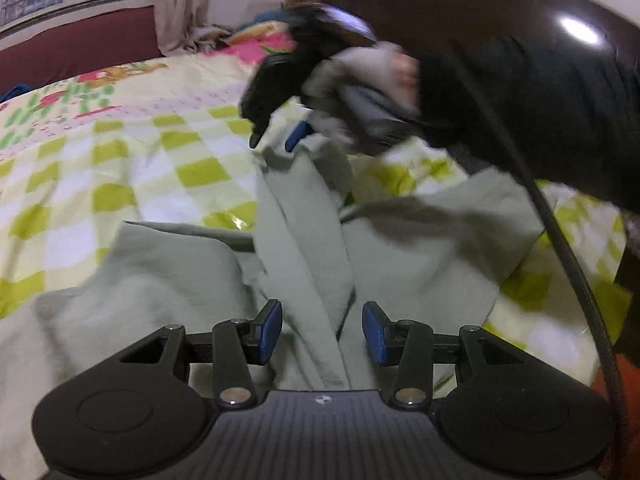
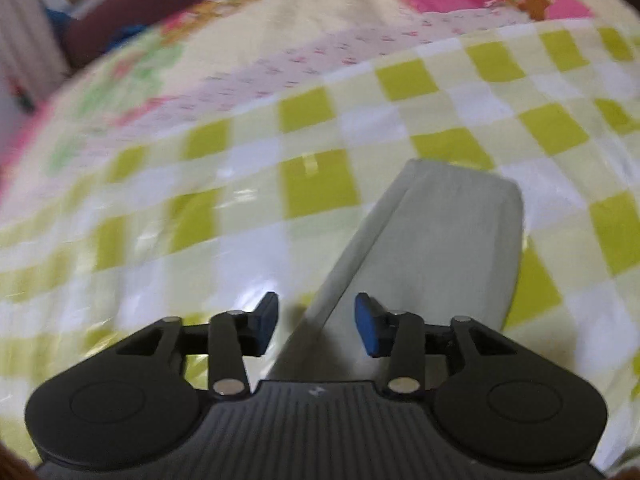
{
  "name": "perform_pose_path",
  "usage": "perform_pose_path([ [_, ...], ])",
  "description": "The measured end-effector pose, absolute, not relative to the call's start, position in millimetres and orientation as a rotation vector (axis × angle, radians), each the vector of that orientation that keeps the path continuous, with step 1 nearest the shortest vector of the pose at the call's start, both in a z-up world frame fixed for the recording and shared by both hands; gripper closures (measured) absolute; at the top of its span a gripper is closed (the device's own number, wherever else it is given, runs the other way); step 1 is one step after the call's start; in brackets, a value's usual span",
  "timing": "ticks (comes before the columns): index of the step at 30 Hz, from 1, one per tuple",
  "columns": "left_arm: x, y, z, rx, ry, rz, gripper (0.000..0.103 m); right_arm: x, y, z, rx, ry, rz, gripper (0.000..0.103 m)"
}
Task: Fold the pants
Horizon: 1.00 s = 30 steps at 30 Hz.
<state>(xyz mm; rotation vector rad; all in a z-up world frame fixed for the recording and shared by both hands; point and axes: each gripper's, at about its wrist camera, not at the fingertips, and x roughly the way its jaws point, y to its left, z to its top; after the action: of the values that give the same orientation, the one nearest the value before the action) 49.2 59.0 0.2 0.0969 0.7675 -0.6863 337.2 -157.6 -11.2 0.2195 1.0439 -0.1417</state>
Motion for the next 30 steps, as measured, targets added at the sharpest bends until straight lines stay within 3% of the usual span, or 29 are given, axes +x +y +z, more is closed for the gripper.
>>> perform_pose_path([
  [2,50.4,53.9,-7.1,0.125,0.795,-0.685,0.046,341.0,-161.2,-19.3,0.157,1.003,-0.197,0.063],
  [5,45.8,50.6,-11.9,0.166,0.805,-0.661,0.046,333.8,-184.7,-16.4,0.266,0.994,-0.177,0.102],
  [15,38.3,34.9,33.4,0.199,0.642,-0.652,0.052,190.1,-297.5,104.8,0.566,0.660,0.011,0.102],
  [18,34.2,23.0,40.8,0.218,0.632,-0.666,0.052,135.0,-331.5,116.8,0.601,0.615,-0.006,0.102],
  [23,15.2,-9.0,30.2,0.285,0.653,-0.714,0.052,52.5,-370.2,96.6,0.676,0.582,-0.104,0.102],
  [30,-4.6,-53.3,-5.9,0.438,0.741,-0.771,0.051,8.2,-409.1,10.5,0.824,0.749,-0.262,0.094],
])
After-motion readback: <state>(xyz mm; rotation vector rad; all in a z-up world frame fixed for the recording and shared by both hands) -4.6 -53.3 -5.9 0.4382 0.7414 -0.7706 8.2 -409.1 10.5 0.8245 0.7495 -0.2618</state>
